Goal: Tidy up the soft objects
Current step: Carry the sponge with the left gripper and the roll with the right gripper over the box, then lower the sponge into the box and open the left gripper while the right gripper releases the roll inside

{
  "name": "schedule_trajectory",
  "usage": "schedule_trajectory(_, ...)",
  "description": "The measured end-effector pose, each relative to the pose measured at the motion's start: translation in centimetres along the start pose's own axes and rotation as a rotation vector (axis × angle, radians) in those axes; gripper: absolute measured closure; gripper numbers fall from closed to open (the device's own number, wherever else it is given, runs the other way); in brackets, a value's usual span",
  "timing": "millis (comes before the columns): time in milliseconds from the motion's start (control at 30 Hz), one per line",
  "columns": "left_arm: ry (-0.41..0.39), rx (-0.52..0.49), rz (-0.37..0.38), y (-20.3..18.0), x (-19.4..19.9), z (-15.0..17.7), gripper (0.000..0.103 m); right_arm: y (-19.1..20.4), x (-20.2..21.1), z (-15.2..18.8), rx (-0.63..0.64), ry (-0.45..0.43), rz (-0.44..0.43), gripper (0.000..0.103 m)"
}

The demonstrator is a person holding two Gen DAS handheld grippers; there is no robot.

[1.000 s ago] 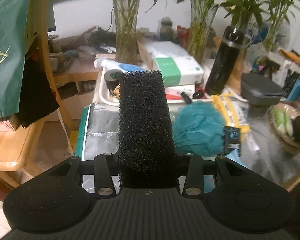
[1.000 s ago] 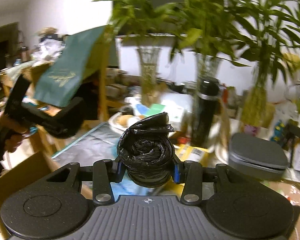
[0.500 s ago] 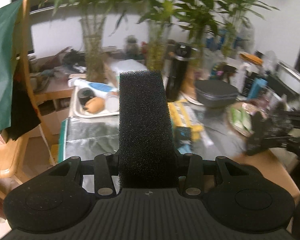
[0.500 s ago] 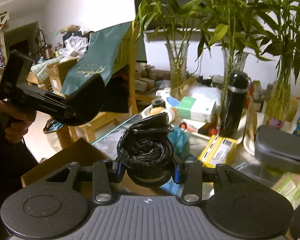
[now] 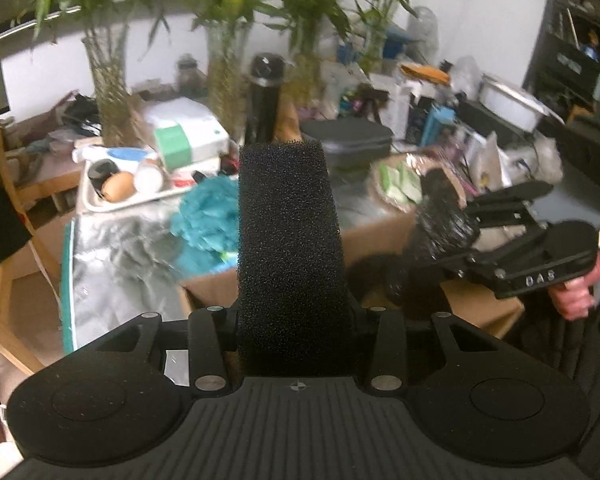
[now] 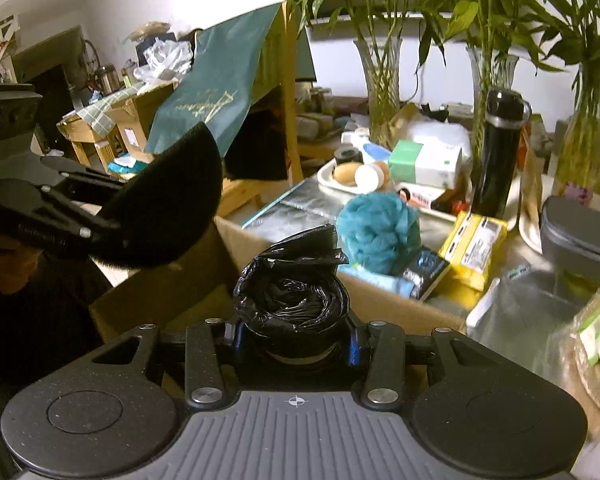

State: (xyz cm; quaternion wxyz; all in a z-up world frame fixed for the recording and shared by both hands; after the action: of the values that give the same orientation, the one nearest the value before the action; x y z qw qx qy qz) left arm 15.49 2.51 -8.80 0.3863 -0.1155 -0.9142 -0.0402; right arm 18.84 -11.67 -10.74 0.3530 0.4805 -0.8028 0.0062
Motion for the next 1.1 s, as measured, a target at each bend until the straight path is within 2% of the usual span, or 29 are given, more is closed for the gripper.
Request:
schedule_trajectory(200, 0.049, -0.026, -0.009, -1.1, -1.0, 2.0, 0.062, 0.7, -0.5, 1.4, 0.008, 0.051, 0.048, 0.056)
schedule_trajectory(467, 0.127, 0.003, -0.055, -0.8, -2.4, 3.5, 0.062, 1.0, -1.3, 2.4, 0.037, 0.102, 0.089, 0.056)
schedule_trajectory(733, 0.118, -0.035, -0.072, -1.2, -2.3, 3.8, 0.059, 1.3, -2.1, 2.5, 0.040, 0.132, 0.091, 0.054)
schedule_trajectory(767, 0.119, -0.044, -0.078, -1.2, -2.4, 3.9, 0.059, 1.3, -2.1, 2.4, 0.044, 0.127, 0.092, 0.049)
schedule_trajectory(800, 0.121, -0.052, -0.079, -1.3, -2.4, 4.0, 0.057, 1.4, -2.0, 2.2, 0.048, 0.118, 0.095, 0.037)
schedule_trajectory(867, 0.114, -0.059, -0.071, -1.5, -2.2, 4.0, 0.052, 1.4, -1.7, 1.9, 0.053, 0.089, 0.100, 0.022)
schedule_trajectory(967, 0.096, -0.056, -0.073, -1.6, -1.9, 3.9, 0.041, 1.2, -1.4, 1.6, 0.037, 0.065, 0.099, 0.011)
schedule_trajectory(1000, 0.092, -0.052, -0.078, -1.6, -1.8, 3.9, 0.039, 1.1, -1.3, 1.6, 0.035, 0.059, 0.108, 0.007)
schedule_trajectory(1100, 0.088, -0.033, -0.079, -1.4, -1.8, 3.7, 0.039, 0.9, -1.2, 1.4, 0.033, 0.050, 0.128, 0.001)
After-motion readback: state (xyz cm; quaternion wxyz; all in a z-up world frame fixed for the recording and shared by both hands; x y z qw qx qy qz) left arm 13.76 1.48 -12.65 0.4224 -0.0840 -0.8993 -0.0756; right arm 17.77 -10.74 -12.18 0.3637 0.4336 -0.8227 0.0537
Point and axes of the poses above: each gripper's, at about its wrist camera, not at the fingertips, and x roughly against the way its jaws point, y to its left, z to its underside, the point moved 7 cm from there along -x, roughly the way its jaws point, and after that the axes turned 7 degrees about -z, right-handed, at the moved point
